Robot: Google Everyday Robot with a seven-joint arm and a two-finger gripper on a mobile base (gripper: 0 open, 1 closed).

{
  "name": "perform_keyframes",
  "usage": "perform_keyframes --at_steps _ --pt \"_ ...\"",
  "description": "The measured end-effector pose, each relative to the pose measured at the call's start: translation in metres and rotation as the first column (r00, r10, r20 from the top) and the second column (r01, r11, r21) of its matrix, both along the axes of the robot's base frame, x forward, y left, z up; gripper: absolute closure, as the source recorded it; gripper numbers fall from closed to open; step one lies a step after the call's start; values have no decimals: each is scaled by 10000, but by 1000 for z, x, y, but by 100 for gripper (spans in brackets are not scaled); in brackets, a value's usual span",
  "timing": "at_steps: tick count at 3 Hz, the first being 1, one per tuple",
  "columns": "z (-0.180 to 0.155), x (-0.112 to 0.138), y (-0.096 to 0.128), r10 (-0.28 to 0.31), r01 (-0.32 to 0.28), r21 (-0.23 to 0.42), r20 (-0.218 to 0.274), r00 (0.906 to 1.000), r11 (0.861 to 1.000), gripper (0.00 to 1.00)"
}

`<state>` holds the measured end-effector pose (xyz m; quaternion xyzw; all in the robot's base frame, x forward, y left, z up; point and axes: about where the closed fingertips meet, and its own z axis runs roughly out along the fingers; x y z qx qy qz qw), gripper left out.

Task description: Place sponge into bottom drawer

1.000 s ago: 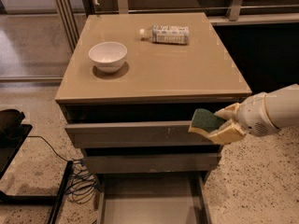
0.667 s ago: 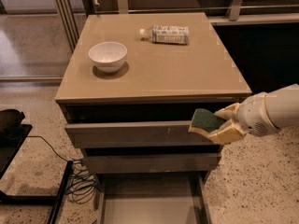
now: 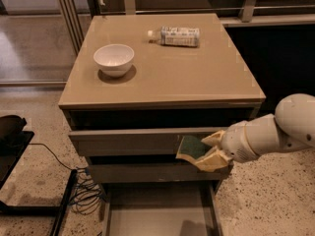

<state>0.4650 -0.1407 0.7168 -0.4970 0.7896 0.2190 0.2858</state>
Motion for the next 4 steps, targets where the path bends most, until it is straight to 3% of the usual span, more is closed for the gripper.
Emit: perform_keyframes --at_steps 1,2,3,4 --pt "-58 -19 25 -84 98 343 -395 9992 9994 100" --pt "-111 -32 41 -153 168 968 -170 9997 9952 100" --pt "-154 -36 51 -131 115 912 172 9998 9958 100" --pt "-195 -28 54 -360 347 419 291 9989 9985 100"
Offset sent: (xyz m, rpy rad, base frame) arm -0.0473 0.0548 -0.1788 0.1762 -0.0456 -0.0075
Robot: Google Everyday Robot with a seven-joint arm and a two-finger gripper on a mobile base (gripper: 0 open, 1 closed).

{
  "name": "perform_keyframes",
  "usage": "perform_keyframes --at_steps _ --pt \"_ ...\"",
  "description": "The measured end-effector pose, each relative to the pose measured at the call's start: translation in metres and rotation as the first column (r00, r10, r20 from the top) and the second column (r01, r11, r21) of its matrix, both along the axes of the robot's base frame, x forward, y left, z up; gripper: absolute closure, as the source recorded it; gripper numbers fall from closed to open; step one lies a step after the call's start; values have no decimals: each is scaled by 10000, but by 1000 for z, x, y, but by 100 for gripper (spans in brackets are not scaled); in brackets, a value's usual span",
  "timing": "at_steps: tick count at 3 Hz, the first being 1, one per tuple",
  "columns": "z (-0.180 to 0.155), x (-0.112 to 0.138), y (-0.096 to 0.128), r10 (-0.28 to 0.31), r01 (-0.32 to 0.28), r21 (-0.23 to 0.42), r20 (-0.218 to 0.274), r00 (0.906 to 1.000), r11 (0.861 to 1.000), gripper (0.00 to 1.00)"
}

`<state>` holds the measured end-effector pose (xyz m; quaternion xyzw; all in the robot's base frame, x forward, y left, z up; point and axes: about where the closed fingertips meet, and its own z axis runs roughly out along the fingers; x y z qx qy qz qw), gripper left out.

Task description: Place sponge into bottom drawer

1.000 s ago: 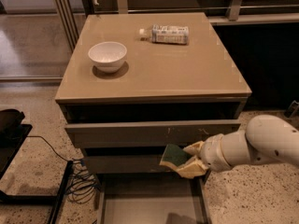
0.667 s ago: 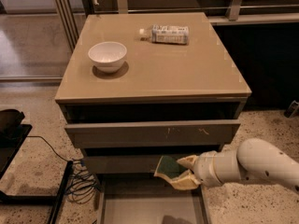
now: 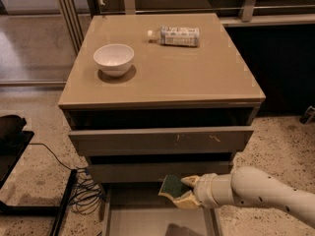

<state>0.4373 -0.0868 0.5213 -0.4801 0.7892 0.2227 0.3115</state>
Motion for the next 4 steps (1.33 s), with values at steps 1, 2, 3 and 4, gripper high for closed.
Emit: perform_keyframes --at_steps 1,2,3,4 --pt "-3 -1 3 26 -26 2 -45 10000 10000 100" --pt "-41 6 11 -95 93 -60 -397 9992 9999 100" --pt "-100 24 14 -416 421 73 -583 9974 9991 100" --pt "-151 30 19 -528 545 460 -374 9979 9975 100"
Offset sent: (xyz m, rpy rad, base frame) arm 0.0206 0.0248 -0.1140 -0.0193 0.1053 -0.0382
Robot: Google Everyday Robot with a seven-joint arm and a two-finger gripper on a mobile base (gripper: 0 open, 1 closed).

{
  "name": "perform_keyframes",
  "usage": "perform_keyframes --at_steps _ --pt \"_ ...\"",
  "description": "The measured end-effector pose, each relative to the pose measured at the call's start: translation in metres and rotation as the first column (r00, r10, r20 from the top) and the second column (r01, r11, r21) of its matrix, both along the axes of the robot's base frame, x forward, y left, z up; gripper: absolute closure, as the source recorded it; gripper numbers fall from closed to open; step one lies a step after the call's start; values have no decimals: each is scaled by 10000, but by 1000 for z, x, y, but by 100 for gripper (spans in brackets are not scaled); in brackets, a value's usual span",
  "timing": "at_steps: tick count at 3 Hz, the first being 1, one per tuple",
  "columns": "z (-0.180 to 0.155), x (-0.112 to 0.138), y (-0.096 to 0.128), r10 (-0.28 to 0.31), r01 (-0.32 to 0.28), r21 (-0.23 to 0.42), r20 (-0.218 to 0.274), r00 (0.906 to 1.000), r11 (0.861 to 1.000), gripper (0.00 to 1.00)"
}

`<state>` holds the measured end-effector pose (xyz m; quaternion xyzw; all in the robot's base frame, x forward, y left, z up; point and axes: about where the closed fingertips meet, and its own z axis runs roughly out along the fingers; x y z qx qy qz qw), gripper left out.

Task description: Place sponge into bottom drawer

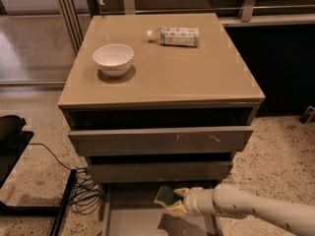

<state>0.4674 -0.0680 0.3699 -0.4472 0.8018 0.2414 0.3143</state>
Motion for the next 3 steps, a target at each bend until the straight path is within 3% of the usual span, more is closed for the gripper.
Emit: perform_keyframes --at_steps 1,2,3 --pt "-44 0 -1 303 -326 570 411 9987 9978 100" --pt "-94 -2 -6 785 -796 894 159 9968 9928 100" --pt "-146 9 -12 1265 -1210 843 -641 9899 9891 100"
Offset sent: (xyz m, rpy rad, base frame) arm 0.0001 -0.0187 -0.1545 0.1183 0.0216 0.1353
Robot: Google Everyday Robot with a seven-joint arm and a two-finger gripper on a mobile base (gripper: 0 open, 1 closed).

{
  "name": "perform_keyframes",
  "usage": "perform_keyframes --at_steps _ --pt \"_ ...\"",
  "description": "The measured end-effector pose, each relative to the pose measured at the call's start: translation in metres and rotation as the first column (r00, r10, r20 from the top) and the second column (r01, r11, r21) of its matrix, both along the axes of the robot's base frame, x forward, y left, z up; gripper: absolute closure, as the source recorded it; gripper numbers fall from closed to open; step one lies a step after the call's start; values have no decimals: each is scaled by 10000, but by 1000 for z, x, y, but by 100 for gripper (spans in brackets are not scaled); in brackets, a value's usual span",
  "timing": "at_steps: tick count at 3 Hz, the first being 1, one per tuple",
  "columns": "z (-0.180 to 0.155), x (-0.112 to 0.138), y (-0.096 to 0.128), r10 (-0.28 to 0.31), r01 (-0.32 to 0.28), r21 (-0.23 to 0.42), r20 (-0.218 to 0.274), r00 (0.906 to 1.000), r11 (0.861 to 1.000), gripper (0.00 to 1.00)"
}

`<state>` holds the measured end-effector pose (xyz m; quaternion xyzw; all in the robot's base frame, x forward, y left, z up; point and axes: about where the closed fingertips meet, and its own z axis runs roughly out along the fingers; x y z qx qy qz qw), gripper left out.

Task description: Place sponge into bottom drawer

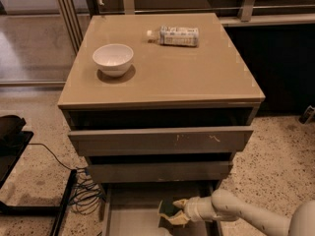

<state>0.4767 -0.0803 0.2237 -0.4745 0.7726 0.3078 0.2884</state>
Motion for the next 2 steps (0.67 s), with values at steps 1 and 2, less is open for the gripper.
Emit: perform_keyframes --at_steps 1,2 --pt "0 0 0 4 -4 3 -5 10000 10000 100" --pt "-4 -4 4 -486 485 23 289 9984 9988 100"
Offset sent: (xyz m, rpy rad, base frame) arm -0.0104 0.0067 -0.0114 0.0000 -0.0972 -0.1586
